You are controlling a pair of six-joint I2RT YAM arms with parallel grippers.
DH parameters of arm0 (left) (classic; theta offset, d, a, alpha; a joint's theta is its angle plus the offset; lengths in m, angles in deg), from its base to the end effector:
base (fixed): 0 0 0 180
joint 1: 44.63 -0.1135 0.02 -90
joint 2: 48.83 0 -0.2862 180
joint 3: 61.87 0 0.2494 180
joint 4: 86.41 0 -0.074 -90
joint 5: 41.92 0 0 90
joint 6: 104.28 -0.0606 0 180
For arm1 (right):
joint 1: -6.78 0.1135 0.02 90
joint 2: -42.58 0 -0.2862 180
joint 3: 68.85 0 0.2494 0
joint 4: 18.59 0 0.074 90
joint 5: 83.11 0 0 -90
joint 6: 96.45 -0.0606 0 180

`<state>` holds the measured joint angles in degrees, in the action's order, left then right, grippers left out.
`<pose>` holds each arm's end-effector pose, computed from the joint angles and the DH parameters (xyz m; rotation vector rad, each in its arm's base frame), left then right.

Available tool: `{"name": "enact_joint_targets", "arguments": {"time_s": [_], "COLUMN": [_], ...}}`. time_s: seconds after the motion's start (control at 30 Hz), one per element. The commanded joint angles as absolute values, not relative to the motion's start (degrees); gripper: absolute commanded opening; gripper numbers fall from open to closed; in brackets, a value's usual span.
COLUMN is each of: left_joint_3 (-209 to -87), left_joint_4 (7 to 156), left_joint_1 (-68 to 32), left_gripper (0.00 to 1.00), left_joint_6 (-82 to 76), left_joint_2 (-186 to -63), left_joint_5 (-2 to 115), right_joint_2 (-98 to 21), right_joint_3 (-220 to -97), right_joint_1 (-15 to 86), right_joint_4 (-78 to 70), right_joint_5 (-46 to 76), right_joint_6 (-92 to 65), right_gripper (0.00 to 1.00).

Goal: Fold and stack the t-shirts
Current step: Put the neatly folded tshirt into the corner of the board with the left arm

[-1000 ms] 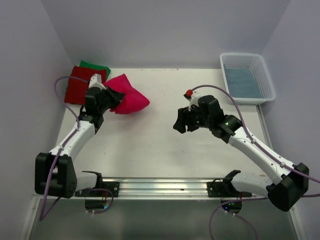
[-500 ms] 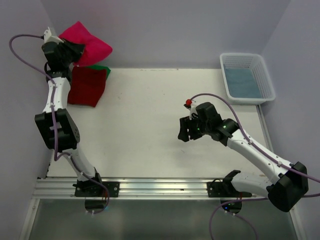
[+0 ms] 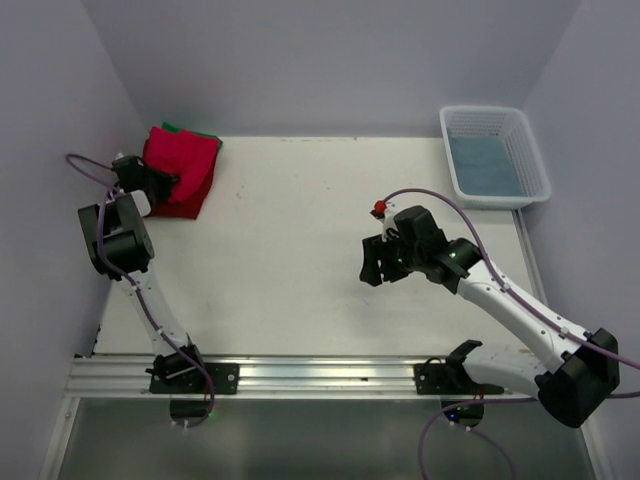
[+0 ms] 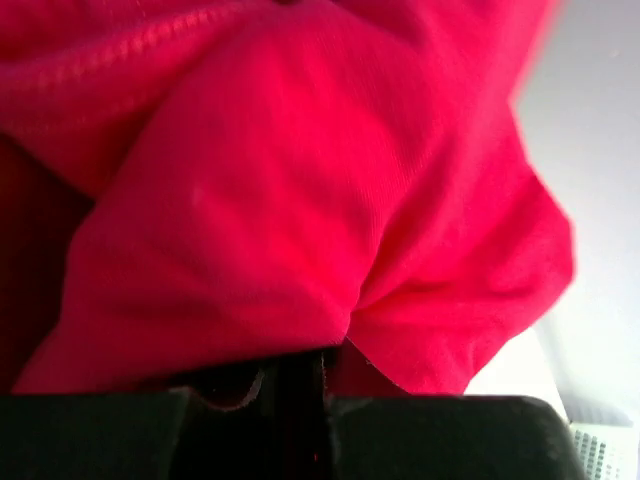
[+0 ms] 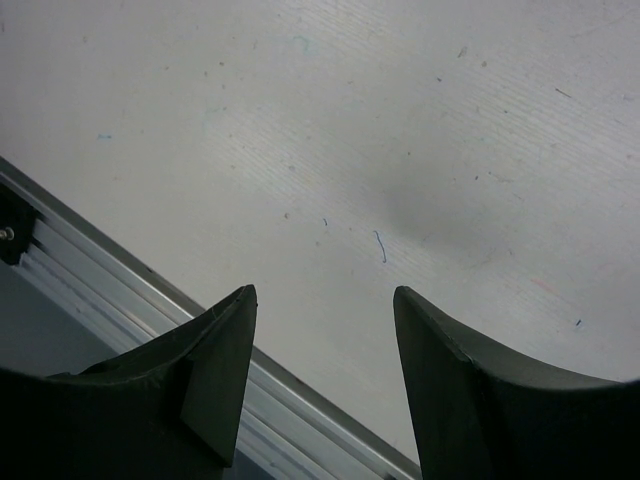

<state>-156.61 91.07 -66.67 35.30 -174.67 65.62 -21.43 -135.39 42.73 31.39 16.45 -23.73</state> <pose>0.4804 0.1748 0.1437 -1.1303 1.8750 -0.6053 0.1837 0.1456 0.2832 -0.4818 2.4333 0.6178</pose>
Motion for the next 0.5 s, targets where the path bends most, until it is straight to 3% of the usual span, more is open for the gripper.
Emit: {"name": "enact_joint_targets", "arguments": {"time_s": [0.0,0.07,0.17,0.2,0.3,0.4,0.43,0.47], "left_joint_3": [-153.32,-153.23,-153.05,-152.62,-149.72,-146.64,-146.03,-144.37], "left_joint_4": [92.68,92.68,90.84,90.22,89.26,88.64,87.50,87.14], "left_joint_1": [-67.04,-67.04,-67.04,-67.04,-67.04,-67.04,-67.04,-66.96], "left_gripper": [0.00,0.00,0.42,0.66,1.00,1.00,1.00,1.00], "left_joint_6": [37.66,37.93,38.45,38.63,38.72,37.67,36.97,36.53], "left_joint_2": [-171.79,-170.74,-168.11,-166.88,-159.95,-150.90,-146.35,-143.95], "left_joint_5": [62.05,61.70,59.95,59.25,56.78,57.30,57.83,59.92], "right_joint_2": [-19.12,-19.12,-19.20,-19.21,-19.29,-19.03,-18.94,-18.77], "right_joint_3": [-136.91,-136.56,-136.38,-136.47,-136.91,-137.43,-137.87,-138.05], "right_joint_1": [42.47,42.29,42.38,42.38,42.38,42.38,42.38,42.38], "right_joint_4": [32.07,32.07,31.63,31.46,30.93,30.41,30.32,30.23], "right_joint_5": [15.41,15.41,15.50,15.41,15.50,15.15,13.93,13.39], "right_joint_6": [-23.59,-23.59,-23.68,-23.68,-23.68,-23.68,-23.76,-24.03], "right_gripper": [0.61,0.61,0.61,0.62,0.67,0.83,0.99,0.99]}}
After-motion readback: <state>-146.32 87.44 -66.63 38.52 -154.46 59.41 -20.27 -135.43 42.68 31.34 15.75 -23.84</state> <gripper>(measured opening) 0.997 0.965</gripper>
